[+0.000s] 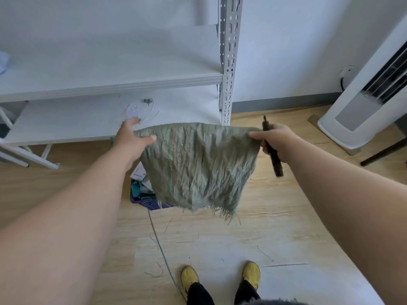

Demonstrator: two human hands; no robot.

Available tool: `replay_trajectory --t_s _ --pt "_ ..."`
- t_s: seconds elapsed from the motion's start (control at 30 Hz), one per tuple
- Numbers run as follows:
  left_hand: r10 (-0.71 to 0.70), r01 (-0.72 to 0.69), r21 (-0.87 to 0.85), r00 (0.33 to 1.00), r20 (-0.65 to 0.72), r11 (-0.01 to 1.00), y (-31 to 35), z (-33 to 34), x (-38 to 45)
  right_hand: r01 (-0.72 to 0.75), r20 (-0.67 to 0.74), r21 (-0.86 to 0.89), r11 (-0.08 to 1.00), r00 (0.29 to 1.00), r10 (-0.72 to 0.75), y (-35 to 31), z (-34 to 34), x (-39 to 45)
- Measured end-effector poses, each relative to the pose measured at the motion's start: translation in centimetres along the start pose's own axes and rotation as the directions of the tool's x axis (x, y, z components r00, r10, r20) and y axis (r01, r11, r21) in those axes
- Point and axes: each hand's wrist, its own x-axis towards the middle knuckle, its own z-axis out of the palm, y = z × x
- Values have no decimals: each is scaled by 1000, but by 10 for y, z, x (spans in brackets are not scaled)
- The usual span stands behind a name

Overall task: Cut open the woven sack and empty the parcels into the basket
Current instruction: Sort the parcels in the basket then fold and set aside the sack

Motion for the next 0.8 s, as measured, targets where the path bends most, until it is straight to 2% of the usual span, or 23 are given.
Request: replay_trajectory --t_s 0.07,0.1,0.17,0.2,0.27,0.3,0.37,0.47,0.5,0.6,0.7,0.77,0.8 --pt "-13 6 -96 998 -67 995 0 -2 0 12 -42 45 999 999 -10 2 -1 3" --pt "-7 2 -106 999 -49 994 -1 -2 0 10 -35 5 1000 999 -10 2 -1 3" --pt "4 -5 30 999 42 1000 -3 -2 -1 4 -15 -235 972 1000 -8 4 0 1" --pt "14 -15 46 1000 21 999 -4 -3 1 31 -31 -252 967 999 -40 6 0 4" --pt "27 -29 -35 998 -60 999 -2 -5 4 73 -75 -157 985 994 -86 4 -1 6" --pt "37 -39 -34 998 -58 999 0 -5 5 90 -74 -186 978 992 -106 2 -1 7" --pt "50 -50 72 999 4 996 1 -3 6 123 -85 -364 923 983 -164 1 1 8" --pt "143 -150 192 989 48 970 6 2 4 215 -142 -396 893 946 -291 -2 -1 16" --pt "180 -195 271 980 79 943 8 4 3 223 -109 -461 859 946 -304 -4 -2 16" --pt "271 -277 463 959 82 842 14 11 2 182 -27 -763 620 950 -312 -8 -11 20" --pt "334 -288 463 942 -19 838 29 25 2 95 -84 -862 497 942 -325 -11 -24 22" --pt "365 -308 463 930 -37 831 47 43 1 19 -126 -906 422 941 -313 -13 -33 23" --pt "385 -333 454 923 -24 826 58 54 0 32 -115 -914 404 935 -335 -14 -38 24"
